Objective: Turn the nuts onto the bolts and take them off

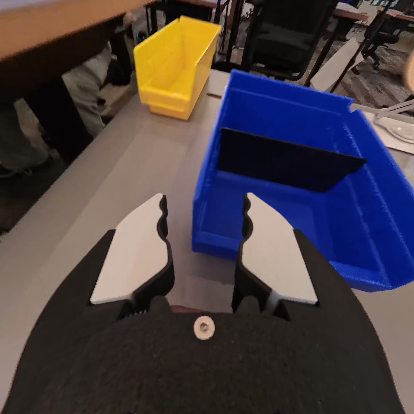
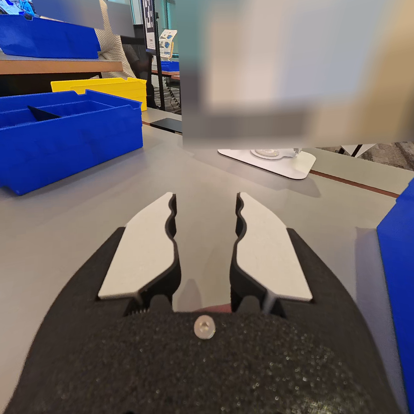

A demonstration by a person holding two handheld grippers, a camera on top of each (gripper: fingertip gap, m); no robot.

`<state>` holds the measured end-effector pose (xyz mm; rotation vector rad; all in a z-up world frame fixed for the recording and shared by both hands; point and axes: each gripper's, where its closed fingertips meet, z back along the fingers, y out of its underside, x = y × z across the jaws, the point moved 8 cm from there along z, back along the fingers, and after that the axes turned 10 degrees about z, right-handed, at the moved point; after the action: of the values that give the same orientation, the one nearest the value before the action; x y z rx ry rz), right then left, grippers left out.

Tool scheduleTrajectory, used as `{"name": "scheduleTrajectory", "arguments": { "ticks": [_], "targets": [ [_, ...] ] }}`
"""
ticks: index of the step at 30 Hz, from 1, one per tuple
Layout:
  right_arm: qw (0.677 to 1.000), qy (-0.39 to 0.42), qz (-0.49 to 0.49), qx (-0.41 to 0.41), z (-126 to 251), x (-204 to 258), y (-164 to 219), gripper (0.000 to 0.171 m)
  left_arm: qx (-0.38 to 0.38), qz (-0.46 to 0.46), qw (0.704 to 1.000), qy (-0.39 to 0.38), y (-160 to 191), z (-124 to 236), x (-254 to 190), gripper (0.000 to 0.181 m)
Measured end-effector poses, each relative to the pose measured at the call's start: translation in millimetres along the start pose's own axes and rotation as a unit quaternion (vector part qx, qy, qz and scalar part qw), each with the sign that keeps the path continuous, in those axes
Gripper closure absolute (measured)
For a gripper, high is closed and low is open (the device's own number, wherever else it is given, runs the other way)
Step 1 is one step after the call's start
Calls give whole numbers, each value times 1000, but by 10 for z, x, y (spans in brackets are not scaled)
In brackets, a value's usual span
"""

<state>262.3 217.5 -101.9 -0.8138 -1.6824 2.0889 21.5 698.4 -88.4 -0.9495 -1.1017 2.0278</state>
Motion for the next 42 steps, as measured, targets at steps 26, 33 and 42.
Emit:
{"name": "scheduleTrajectory", "arguments": {
  "ticks": [26, 33, 42],
  "targets": [
    [980, -187, -65, 26, -705, 1422, -562, 118, 30, 0, 998, -53, 208, -55, -355, 151],
    [979, -185, -59, 59, -1221, 1929, -666, 111, 36, 7, 999, -32, 305, 12, -478, 179],
    [985, -132, -65, 91, -1260, 1902, -464, 132, -26, 0, 998, -62, 678, 386, -895, 178]
  ]
}}
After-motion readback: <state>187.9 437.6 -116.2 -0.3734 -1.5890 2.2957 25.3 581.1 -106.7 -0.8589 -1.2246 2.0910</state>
